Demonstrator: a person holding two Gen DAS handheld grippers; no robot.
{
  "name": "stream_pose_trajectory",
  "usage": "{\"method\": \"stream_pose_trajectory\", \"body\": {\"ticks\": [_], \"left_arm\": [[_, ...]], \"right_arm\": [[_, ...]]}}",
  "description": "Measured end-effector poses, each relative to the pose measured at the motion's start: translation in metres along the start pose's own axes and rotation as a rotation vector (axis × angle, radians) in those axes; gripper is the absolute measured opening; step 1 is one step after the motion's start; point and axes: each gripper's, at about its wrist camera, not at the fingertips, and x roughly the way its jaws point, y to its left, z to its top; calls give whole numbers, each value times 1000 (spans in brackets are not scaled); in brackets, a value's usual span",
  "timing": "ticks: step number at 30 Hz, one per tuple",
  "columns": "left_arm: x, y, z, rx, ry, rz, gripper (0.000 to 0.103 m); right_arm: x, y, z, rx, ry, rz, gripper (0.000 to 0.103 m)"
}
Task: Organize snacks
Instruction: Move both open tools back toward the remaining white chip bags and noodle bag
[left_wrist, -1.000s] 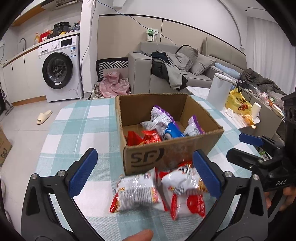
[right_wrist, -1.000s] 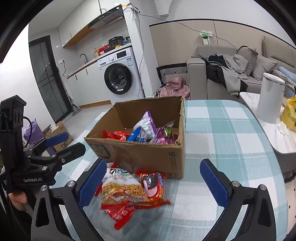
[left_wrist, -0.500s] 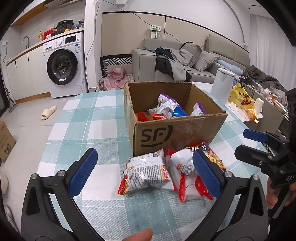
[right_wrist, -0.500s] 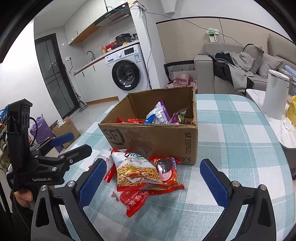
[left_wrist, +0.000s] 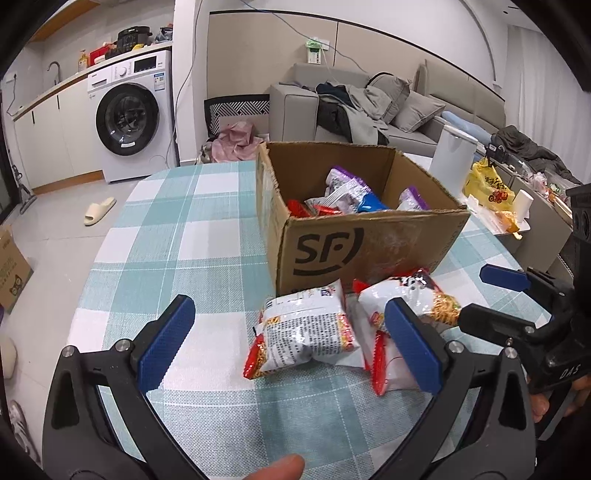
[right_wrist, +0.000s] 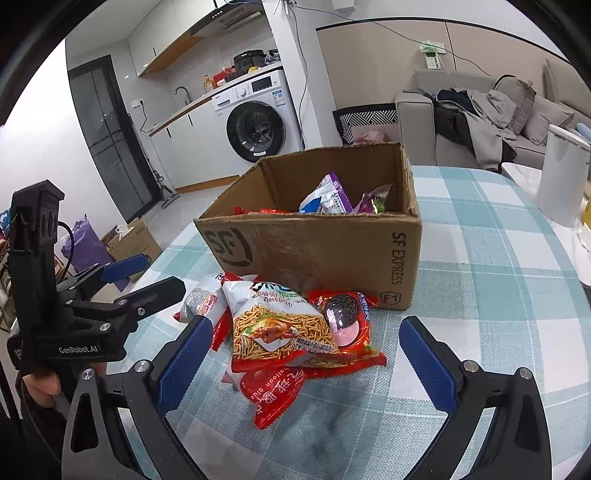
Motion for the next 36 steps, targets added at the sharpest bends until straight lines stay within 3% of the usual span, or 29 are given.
{"method": "stream_pose_trajectory", "body": {"ticks": [16,20,30,36], "left_arm": [[26,7,-6,-23,51,-14,102],[33,8,-8,-25,67,-23,102],[47,10,-13,-32,103,-35,102],[58,8,-18,-28,131,-25,102]], "right_arm": [[33,-4,-6,-5,63,5,101],[41,-4,-7,-14,81,8,89],[47,5,-7,-52,59,21,82],[47,8,-7,-59,50,62,64]]}}
